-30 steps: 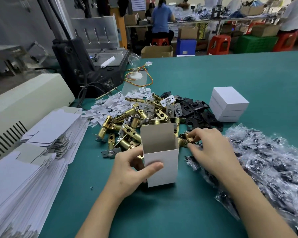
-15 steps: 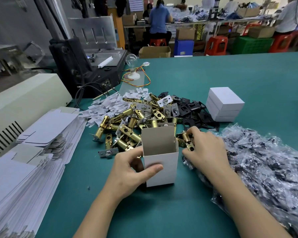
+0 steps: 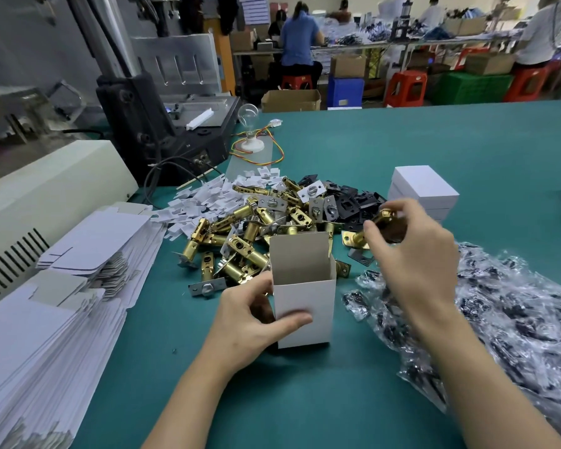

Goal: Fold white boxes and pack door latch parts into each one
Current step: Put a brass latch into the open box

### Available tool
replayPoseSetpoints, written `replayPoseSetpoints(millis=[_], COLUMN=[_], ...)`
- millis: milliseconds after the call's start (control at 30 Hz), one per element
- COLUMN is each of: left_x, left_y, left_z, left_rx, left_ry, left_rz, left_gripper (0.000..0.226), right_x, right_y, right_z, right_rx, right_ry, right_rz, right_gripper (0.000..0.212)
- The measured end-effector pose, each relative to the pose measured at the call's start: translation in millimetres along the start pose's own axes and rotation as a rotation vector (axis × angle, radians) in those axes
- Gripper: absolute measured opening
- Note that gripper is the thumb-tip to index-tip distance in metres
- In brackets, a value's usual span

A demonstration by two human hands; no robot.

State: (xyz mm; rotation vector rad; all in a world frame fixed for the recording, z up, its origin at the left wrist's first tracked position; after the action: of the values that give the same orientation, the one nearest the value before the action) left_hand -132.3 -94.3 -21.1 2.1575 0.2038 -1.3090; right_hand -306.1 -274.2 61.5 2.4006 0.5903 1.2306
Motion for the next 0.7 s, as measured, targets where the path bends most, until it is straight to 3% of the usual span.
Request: replayPoseSetpoints(millis=[133, 233, 300, 367, 567, 700], left_x=[1, 3, 5, 4, 3, 2], left_y=[0, 1, 0, -1, 0, 1], left_z=[-2, -2, -1, -1, -1, -2], left_rx=[-0.011, -0.018, -0.017, -0.013, -0.016, -0.030], left_ry=[0.023, 0.015, 0.009, 0.004, 0.020, 0.034], left_rz=[0.005, 0.003, 0.007, 0.018, 0.042, 0.075], left_gripper=[0.047, 0.048, 0.048, 0.049, 0.053, 0.051], right_x=[37, 60, 73, 80, 88, 108], right_y=[1, -6, -16, -26, -36, -44], right_z=[-41, -37, -20, -9, -9, -10], right_rx=[-0.006, 0.243, 0.423, 0.464, 0.251, 0.170], right_ry=[0.336, 0.668, 0.748, 0.669, 0.054, -0.114], right_rz=[0.029, 0.142, 0.189, 0.172, -0.112, -0.321], right_gripper=[0.024, 0.020, 0.019, 0.017, 0.029, 0.034])
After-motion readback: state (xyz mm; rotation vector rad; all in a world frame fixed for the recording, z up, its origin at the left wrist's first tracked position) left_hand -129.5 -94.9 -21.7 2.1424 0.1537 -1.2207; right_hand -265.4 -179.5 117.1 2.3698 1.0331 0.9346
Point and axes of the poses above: each hand's wrist, its own y-axis towards the middle knuckle, its own z-axis out of the palm, x = y × z, the point moved 10 cm from there along y, towards the middle knuckle, and after that the axes turned 8 degrees about z, right-handed, at the moved point
